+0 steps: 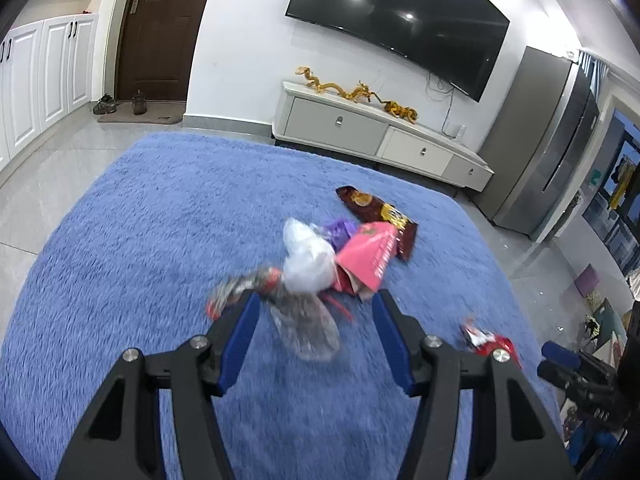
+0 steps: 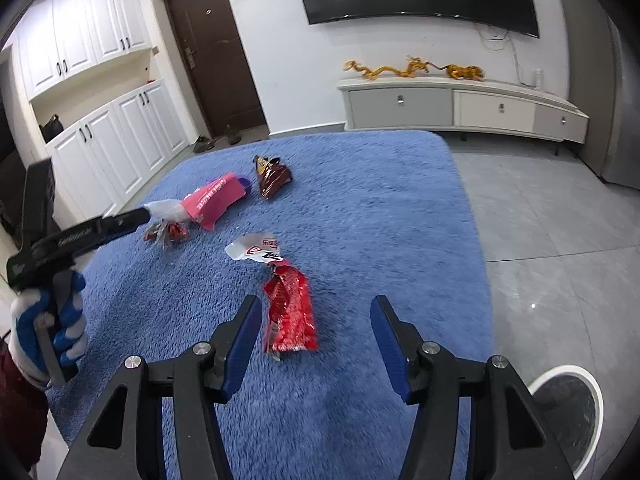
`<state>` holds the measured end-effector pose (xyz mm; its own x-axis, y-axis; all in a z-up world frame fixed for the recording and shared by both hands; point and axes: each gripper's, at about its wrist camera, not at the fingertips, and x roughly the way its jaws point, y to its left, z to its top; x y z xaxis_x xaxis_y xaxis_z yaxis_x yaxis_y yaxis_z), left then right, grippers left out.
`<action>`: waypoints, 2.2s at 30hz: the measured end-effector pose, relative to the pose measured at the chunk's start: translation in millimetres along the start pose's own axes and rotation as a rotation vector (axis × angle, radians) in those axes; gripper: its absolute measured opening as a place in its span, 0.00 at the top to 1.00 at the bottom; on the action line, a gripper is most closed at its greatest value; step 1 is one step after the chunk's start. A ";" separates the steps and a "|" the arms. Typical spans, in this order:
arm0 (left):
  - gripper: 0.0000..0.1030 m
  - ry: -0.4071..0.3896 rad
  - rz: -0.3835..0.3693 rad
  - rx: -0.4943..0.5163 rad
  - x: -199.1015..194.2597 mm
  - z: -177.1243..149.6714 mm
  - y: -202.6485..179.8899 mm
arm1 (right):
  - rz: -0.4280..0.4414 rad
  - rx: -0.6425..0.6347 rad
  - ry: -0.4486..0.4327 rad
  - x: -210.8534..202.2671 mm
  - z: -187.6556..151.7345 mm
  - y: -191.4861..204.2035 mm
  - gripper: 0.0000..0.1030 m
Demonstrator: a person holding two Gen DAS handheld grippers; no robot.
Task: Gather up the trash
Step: 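Grasp the clear plastic bag with the left tool while the right tool grasps the red wrapper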
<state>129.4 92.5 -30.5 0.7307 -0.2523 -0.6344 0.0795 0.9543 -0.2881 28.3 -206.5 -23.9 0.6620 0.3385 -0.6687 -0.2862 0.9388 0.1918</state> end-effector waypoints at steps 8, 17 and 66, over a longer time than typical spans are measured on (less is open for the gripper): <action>0.71 0.045 -0.014 -0.022 38.1 16.6 2.1 | 0.037 -0.015 0.041 31.6 10.9 4.3 0.47; 0.88 0.046 -0.118 0.040 37.5 10.9 -28.7 | 0.048 -0.002 0.081 43.0 11.2 3.6 0.56; 0.89 -0.028 -0.204 0.051 -99.6 -49.5 -55.9 | 0.083 0.164 0.046 -42.3 -45.0 0.3 0.49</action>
<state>18.6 56.4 13.3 0.7146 -0.4374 -0.5459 0.2614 0.8908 -0.3716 -31.0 -223.4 -27.9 0.6073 0.4157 -0.6771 -0.2193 0.9068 0.3600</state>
